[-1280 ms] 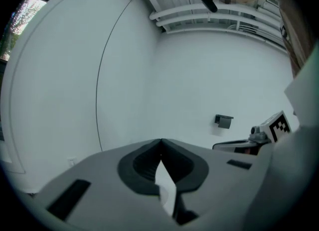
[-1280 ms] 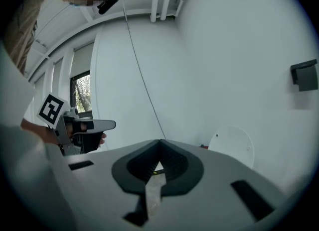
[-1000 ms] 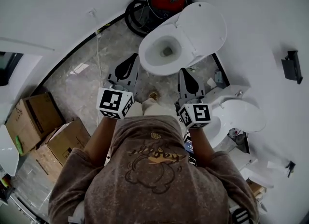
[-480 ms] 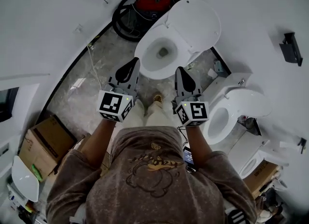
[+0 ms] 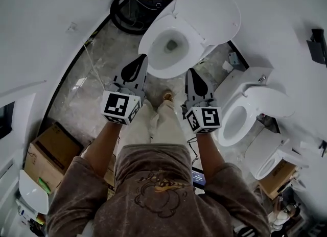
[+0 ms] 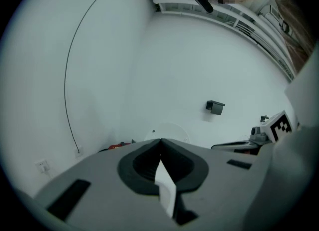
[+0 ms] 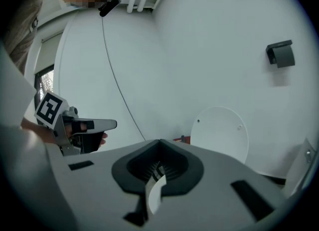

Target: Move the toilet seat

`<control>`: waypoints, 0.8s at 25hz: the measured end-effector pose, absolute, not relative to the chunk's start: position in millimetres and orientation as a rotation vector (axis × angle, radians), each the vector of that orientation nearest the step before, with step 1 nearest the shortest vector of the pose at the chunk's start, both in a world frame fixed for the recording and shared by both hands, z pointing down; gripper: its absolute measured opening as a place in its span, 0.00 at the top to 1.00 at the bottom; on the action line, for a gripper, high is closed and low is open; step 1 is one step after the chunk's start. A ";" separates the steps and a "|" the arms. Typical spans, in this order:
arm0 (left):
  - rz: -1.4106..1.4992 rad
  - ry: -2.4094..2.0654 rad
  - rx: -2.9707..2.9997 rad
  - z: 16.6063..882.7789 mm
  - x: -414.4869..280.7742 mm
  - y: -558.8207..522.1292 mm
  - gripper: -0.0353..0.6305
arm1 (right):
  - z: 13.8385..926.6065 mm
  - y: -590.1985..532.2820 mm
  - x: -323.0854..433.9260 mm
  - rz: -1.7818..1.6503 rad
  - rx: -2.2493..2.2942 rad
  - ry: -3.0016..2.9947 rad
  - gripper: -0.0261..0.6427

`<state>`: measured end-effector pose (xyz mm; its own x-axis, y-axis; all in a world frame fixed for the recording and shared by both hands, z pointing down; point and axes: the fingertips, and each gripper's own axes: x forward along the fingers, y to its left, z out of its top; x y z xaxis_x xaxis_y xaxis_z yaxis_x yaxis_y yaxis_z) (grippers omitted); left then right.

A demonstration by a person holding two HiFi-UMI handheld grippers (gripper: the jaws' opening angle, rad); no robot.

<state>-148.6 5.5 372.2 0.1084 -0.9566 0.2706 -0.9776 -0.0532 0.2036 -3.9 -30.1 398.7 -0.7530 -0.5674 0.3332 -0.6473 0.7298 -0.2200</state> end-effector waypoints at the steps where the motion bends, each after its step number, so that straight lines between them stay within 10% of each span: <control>1: 0.092 -1.893 2.061 379.3 -148.0 2.7 0.93 | 406.7 -31.0 -4.0 0.482 0.961 -2.684 0.96; 20: 0.183 -1.818 1.998 542.0 -140.6 -2.4 0.93 | 557.1 -36.7 -19.6 0.548 0.924 -2.593 0.96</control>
<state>-140.6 -2.4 542.0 0.1314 -0.9166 0.3776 -0.9734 -0.0471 0.2242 -19.6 -36.7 557.1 -0.7335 -0.5273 0.4288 -0.6557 0.7152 -0.2422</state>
